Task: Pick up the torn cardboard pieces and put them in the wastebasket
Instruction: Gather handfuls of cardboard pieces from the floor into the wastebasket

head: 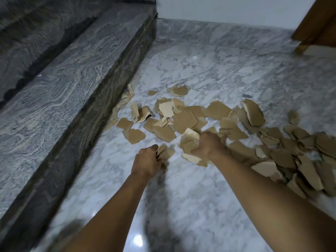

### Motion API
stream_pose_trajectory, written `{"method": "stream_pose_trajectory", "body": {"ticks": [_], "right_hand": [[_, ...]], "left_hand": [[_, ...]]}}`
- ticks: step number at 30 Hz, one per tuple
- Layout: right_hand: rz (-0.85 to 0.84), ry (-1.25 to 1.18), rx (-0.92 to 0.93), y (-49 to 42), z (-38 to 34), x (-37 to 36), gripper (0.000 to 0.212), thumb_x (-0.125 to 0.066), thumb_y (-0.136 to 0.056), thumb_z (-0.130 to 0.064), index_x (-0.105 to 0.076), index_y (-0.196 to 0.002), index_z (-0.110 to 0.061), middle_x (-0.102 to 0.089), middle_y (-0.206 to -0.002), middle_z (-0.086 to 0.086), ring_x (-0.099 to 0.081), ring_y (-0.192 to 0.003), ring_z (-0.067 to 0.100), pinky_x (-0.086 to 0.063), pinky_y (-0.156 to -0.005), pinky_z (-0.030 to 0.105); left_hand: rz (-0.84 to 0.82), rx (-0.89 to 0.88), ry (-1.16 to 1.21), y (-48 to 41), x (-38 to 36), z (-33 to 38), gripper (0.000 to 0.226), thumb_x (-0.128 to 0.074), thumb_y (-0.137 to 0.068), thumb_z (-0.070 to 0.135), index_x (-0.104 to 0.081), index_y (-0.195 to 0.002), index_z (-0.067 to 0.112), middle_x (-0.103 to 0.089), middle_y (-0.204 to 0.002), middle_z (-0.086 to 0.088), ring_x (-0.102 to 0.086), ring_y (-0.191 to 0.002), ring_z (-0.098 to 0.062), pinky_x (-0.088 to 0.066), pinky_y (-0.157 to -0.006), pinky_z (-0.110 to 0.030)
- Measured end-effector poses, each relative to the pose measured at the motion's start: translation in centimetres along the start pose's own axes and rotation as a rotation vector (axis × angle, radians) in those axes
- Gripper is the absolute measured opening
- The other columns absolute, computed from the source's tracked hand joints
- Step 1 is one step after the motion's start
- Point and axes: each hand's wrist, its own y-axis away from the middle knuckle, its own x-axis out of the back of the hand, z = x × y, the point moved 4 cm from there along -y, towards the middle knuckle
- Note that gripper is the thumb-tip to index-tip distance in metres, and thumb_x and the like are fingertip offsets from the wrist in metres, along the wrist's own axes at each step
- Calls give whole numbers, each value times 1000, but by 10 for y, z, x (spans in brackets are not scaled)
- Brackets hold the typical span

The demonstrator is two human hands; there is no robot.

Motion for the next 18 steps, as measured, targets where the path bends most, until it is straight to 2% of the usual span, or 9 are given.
{"method": "stream_pose_trajectory", "body": {"ticks": [2,3,4,6,8,11,13,15,18], "right_hand": [[-4,22,11,3,0,-4,58,-78,-59,-56,-63,-106,-26,-55,-121,3,-52,-121,27,-31,-110,56],[-30,7,19,3,2,-6,70,-80,-59,-57,-59,-121,-30,-50,-127,3,-47,-126,27,-22,-112,60],[-61,-53,34,4,3,-7,83,-83,-60,-54,-50,-133,-33,-48,-132,3,-45,-129,27,-24,-113,60],[-92,-250,100,11,0,1,96,-88,-61,-42,-36,-142,-32,-49,-135,2,-48,-126,26,-42,-104,49],[-75,-386,175,22,1,19,88,-90,-64,-29,-37,-134,-26,-55,-123,-1,-54,-114,23,-50,-92,40],[86,-555,163,38,24,68,71,-89,-69,-18,-51,-129,-15,-56,-110,-2,-55,-102,17,-48,-84,30],[184,-512,130,49,52,97,56,-87,-71,-19,-61,-120,-12,-64,-107,3,-61,-98,19,-48,-78,28],[181,-374,82,59,80,108,51,-85,-72,-22,-63,-116,-12,-66,-104,7,-64,-96,25,-49,-75,29],[115,-239,6,69,114,99,49,-83,-73,-22,-63,-118,-15,-68,-104,11,-66,-90,30,-53,-73,32]], "left_hand": [[10,10,-15,-2,0,1,18,-69,-81,25,-57,-90,16,-69,-91,-9,-61,-92,-35,-45,-68,-34],[6,15,-12,-4,1,2,18,-69,-80,26,-58,-92,16,-69,-92,-9,-62,-92,-35,-47,-69,-34],[-10,24,-4,-5,2,3,19,-69,-80,26,-59,-92,17,-69,-91,-8,-62,-92,-34,-48,-70,-33],[-62,72,17,-6,6,2,18,-69,-76,28,-62,-89,19,-69,-88,-6,-63,-89,-31,-48,-68,-30],[-103,132,59,-7,13,1,17,-68,-69,30,-64,-83,22,-67,-81,-2,-64,-81,-27,-49,-63,-27],[-207,185,108,-15,25,9,20,-67,-62,39,-66,-74,22,-66,-73,3,-66,-79,-26,-46,-59,-24],[-356,118,114,-22,28,29,23,-81,-64,36,-68,-78,24,-67,-79,5,-67,-84,-21,-46,-66,-24],[-518,22,78,-19,25,60,34,-90,-62,32,-72,-89,23,-69,-88,5,-65,-87,-15,-47,-74,-23],[-607,-44,60,-17,7,110,37,-91,-62,34,-69,-91,26,-67,-86,7,-62,-80,-9,-44,-62,-11]]}}
